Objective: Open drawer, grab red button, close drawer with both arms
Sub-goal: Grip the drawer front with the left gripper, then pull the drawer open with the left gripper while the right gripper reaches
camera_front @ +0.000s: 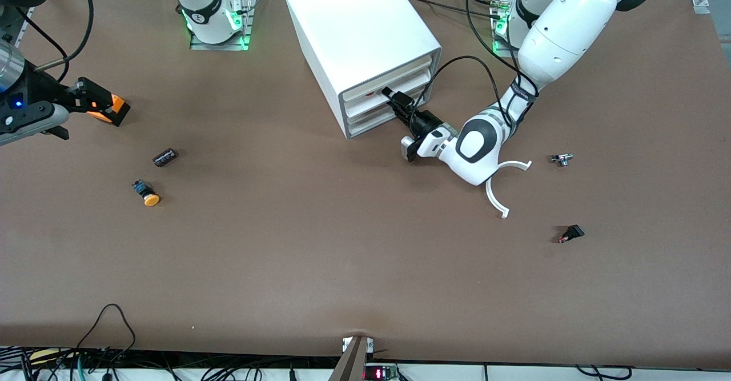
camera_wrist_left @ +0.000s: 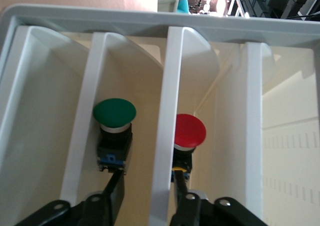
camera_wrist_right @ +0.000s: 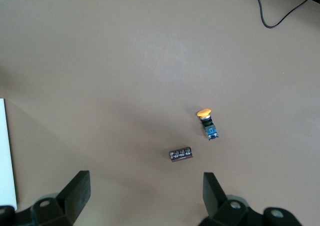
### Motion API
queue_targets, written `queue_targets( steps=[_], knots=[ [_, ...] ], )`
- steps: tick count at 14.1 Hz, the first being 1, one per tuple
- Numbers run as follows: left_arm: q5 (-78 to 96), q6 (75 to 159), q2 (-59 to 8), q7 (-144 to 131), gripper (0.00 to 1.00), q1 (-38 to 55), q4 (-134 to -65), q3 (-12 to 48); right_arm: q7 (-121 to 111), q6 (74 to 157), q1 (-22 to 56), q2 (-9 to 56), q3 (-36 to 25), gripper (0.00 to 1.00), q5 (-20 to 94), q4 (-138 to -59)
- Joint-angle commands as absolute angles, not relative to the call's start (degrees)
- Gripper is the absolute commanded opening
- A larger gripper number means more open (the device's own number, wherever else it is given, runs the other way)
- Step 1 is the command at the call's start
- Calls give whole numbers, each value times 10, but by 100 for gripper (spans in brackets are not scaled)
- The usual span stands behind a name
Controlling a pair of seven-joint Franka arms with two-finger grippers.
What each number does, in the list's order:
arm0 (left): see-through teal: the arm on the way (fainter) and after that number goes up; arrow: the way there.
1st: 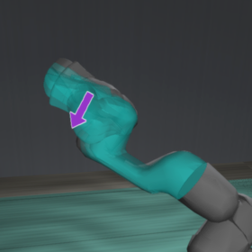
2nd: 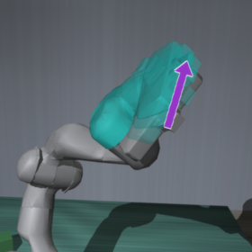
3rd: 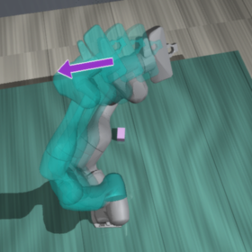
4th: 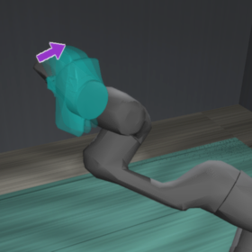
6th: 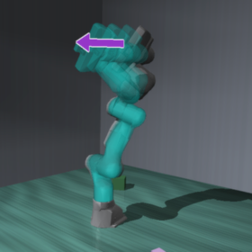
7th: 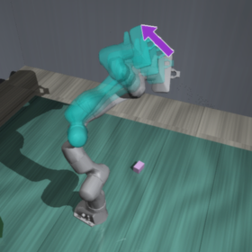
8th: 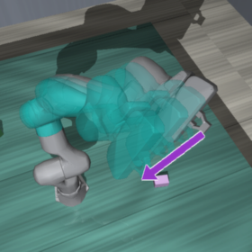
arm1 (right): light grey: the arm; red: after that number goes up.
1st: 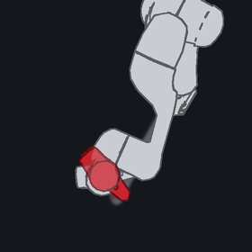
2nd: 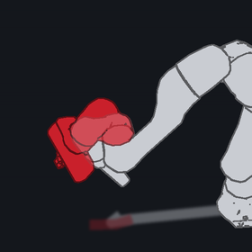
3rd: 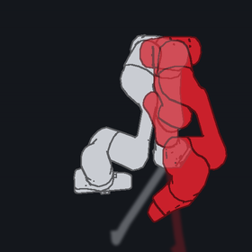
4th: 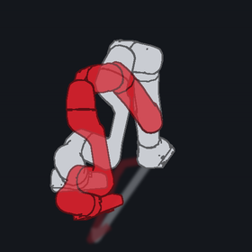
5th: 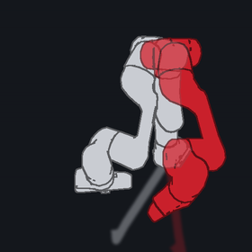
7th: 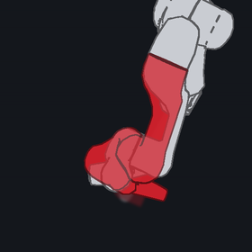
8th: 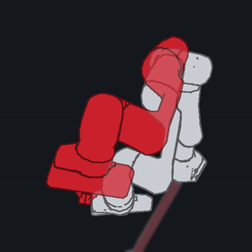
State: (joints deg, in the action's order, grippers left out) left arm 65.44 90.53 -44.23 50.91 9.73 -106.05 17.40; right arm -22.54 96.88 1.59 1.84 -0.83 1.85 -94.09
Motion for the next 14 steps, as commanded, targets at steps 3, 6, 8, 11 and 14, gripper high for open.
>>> queue_targets(
  steps=[3,6,8,11,14],
  knots=[
    [668,879,-429,497,22,85,-1070,171,-224,967,13,24,-4,100,18,-927],
    [668,875,-429,497,7,84,-1070,171,-224,967,13,24,-4,100,18,-927],
    [668,875,-429,492,0,81,-1070,171,-223,967,13,24,-3,100,18,-927],
    [666,875,-430,490,0,79,-1067,165,-223,967,14,24,-2,100,18,-927],
    [662,875,-431,490,0,69,-1062,159,-224,967,14,24,-2,100,15,-927]
  ],
)
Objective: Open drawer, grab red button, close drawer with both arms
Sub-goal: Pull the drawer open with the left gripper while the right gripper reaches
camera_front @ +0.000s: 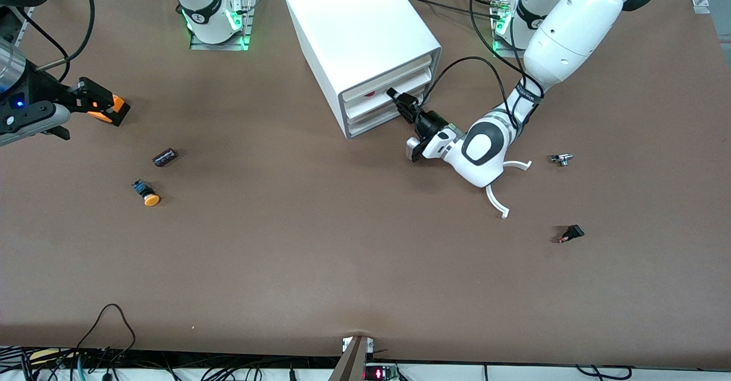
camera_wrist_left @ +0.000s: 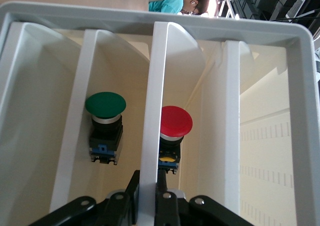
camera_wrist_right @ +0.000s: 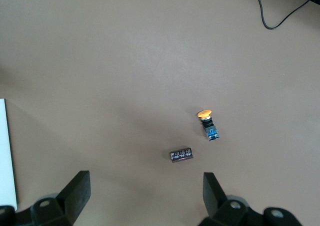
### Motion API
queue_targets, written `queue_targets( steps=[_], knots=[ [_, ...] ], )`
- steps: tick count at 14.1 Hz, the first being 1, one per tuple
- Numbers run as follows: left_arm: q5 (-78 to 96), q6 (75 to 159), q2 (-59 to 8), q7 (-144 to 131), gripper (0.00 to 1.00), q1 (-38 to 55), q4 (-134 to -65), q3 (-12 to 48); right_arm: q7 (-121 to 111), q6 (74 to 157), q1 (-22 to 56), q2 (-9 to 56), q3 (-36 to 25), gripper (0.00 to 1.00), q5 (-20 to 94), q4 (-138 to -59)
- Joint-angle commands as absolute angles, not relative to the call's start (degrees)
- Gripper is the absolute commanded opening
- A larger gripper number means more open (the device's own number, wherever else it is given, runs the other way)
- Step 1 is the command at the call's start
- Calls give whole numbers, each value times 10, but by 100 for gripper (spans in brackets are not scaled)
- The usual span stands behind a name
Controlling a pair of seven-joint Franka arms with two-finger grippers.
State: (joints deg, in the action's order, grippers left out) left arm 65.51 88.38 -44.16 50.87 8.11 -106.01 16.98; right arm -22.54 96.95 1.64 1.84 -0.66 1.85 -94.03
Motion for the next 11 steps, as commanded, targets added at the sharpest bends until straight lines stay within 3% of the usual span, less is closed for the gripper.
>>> queue_targets(
  steps=[1,11],
  knots=[
    [662,875,-430,490,0,64,-1060,158,-224,967,14,25,-1,100,17,-927],
    [659,876,-430,472,0,18,-1026,137,-235,1004,18,62,1,100,18,-927]
  ],
)
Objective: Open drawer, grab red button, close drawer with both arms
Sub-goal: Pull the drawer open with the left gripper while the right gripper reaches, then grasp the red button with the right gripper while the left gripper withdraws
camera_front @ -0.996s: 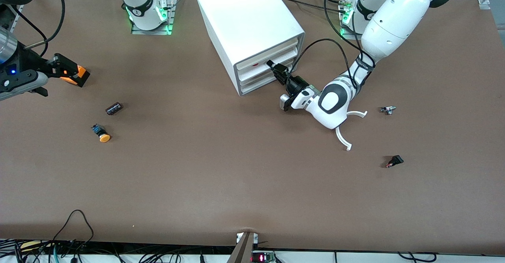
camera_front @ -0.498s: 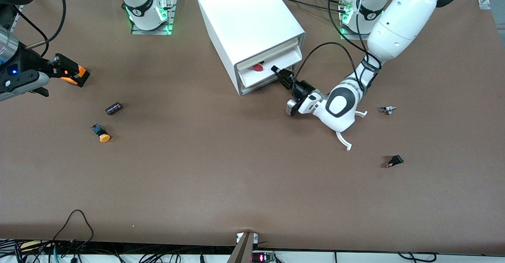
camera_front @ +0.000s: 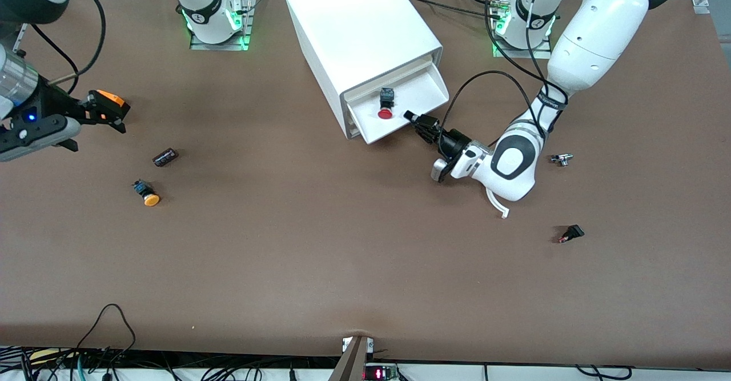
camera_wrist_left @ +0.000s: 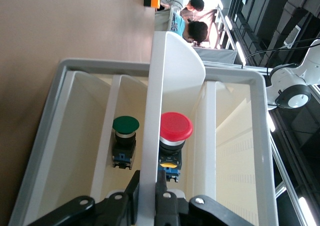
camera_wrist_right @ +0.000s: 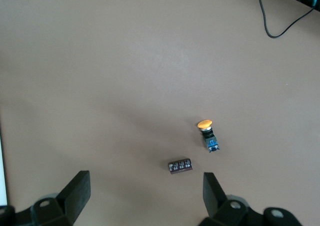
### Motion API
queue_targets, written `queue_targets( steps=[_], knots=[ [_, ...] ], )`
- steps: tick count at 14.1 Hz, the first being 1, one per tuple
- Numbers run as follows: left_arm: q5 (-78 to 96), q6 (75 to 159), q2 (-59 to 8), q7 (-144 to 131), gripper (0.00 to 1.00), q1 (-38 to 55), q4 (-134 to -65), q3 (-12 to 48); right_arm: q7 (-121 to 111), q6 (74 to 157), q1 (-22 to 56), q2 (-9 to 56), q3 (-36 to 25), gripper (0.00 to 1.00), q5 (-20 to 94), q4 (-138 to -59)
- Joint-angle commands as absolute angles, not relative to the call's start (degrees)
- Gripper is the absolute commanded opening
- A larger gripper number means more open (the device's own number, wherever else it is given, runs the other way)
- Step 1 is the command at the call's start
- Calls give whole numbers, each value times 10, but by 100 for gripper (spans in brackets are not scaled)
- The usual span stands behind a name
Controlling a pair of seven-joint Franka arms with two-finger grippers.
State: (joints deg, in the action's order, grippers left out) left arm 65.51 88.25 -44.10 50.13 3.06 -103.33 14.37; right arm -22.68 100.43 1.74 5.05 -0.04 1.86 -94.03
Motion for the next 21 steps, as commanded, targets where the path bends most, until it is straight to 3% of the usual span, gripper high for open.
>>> queue_targets(
  steps=[1,3,5,10,13,18,21],
  knots=[
    [659,876,-430,466,0,16,-1025,137,-235,1003,18,65,1,100,18,-926],
    [659,876,-430,464,1,15,-1026,137,-236,997,38,83,1,100,17,-927],
    [659,875,-430,442,99,13,-1031,136,-236,997,44,83,2,100,17,-927],
    [581,859,-398,275,100,-17,-1022,135,-222,998,94,90,9,100,32,-926],
    [452,844,-364,185,100,-38,-971,135,-73,1004,169,113,9,100,42,-915],
    [260,769,-346,86,100,-47,-820,135,168,1009,321,261,9,100,64,-741],
    [168,770,-301,78,100,-47,-814,136,295,1022,389,347,9,100,63,-646]
  ],
)
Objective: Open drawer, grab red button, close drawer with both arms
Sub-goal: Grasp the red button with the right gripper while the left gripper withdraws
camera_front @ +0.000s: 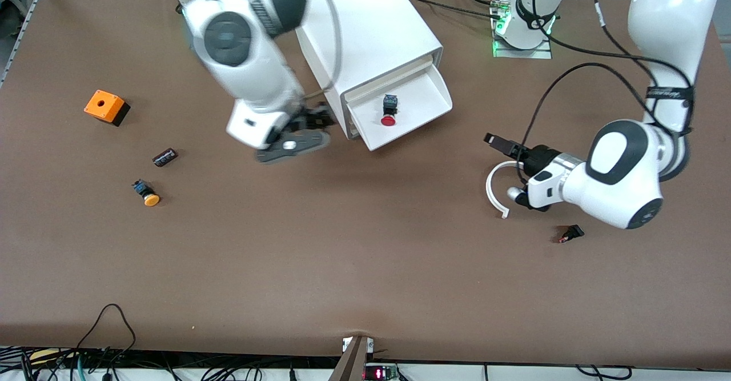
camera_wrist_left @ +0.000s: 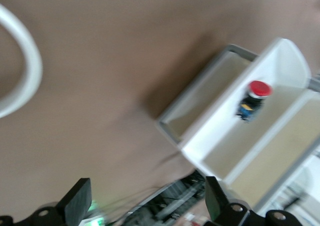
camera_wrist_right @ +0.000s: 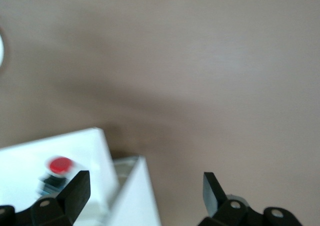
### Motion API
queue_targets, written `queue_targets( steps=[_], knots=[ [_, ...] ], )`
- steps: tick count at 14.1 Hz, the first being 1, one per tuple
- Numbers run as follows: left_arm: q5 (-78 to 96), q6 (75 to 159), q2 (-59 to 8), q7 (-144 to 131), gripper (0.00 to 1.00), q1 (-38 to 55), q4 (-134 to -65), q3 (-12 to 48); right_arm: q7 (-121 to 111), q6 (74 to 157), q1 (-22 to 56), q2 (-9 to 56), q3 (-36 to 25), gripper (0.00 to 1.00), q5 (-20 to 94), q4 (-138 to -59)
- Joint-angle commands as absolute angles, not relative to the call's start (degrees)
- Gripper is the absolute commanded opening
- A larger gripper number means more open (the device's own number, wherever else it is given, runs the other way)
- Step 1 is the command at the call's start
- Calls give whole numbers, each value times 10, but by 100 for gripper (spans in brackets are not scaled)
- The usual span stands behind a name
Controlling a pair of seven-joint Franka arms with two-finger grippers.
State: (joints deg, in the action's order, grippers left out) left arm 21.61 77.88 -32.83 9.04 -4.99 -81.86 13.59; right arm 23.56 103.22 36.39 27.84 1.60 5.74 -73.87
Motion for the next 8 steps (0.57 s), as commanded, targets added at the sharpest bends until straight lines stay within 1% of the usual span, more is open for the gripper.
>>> queue_targets(
  steps=[1,3,5,6,8],
  knots=[
    [148,773,-291,78,100,-47,-813,136,330,1038,408,364,9,100,63,-635],
    [116,769,-270,79,100,-47,-810,137,398,1075,436,381,9,100,62,-633],
    [82,759,-251,77,100,-47,-782,136,437,1092,466,399,7,100,60,-633],
    [74,739,-244,78,100,-47,-776,134,455,1098,476,406,6,100,55,-633],
    [60,733,-222,78,100,-64,-775,134,471,1098,491,417,4,100,39,-634]
  ],
)
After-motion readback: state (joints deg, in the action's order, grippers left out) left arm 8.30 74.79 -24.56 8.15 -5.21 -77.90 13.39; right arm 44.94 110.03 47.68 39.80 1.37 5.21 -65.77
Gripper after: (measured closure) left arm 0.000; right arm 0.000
